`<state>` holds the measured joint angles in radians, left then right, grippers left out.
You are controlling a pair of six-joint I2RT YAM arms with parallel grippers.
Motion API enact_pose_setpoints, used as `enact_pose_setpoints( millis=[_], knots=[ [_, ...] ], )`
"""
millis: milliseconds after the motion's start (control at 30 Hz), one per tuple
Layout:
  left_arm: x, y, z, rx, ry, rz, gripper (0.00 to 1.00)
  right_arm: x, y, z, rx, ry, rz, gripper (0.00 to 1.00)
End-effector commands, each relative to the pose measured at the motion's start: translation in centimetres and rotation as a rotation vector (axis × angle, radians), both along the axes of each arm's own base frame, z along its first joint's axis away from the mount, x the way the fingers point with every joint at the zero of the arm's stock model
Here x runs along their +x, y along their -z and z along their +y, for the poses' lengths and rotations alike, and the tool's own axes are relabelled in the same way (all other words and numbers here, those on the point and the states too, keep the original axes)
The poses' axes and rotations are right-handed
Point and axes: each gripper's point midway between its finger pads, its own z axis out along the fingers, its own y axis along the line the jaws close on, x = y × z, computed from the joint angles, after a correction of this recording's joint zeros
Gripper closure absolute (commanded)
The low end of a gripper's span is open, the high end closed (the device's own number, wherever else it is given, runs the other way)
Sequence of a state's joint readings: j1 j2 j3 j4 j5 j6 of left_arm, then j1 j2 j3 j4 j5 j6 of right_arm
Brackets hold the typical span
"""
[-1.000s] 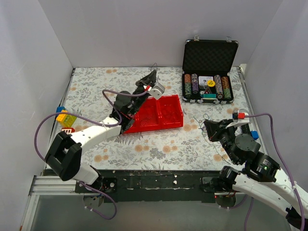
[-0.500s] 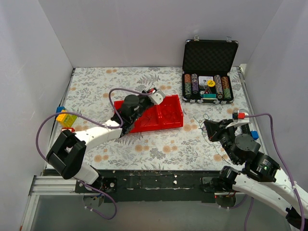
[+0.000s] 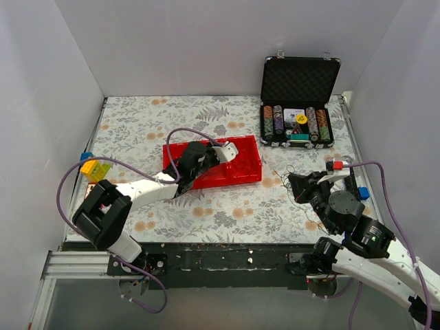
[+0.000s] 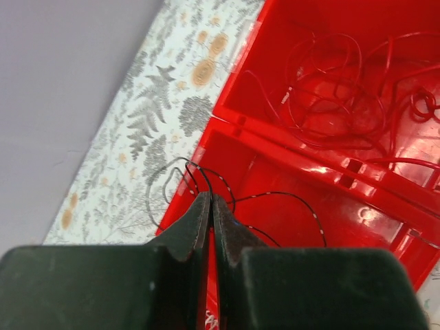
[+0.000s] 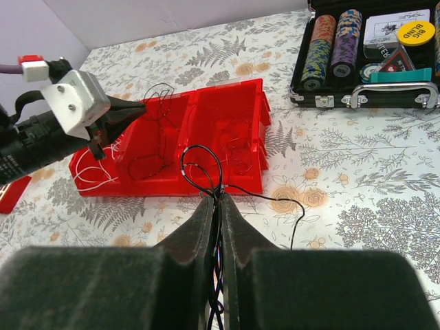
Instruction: Untangle the cables
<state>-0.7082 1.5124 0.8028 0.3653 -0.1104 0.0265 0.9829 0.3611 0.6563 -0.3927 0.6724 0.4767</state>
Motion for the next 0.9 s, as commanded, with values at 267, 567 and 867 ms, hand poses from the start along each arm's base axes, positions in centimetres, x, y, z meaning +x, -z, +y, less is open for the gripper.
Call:
enact_pose_setpoints(
  millis=[267, 567, 867],
  knots=[
    [-3.1, -3.0, -2.3, -0.079, 0.148, 0.134, 0.45, 0.3, -1.6, 2.3, 0.050, -0.061, -0.018, 0.99],
    [-10.3, -7.4, -3.0, -0.157, 0.458, 0.119, 0.05, -0.3, -2.6, 3.8, 0.076, -0.148, -0.042, 0.99],
    [-18.6, -11.5, -6.4, -0.233, 0.834, 0.125, 0.02, -1.5, -5.0, 7.5, 0.166, -0.327, -0.084, 0.99]
  ],
)
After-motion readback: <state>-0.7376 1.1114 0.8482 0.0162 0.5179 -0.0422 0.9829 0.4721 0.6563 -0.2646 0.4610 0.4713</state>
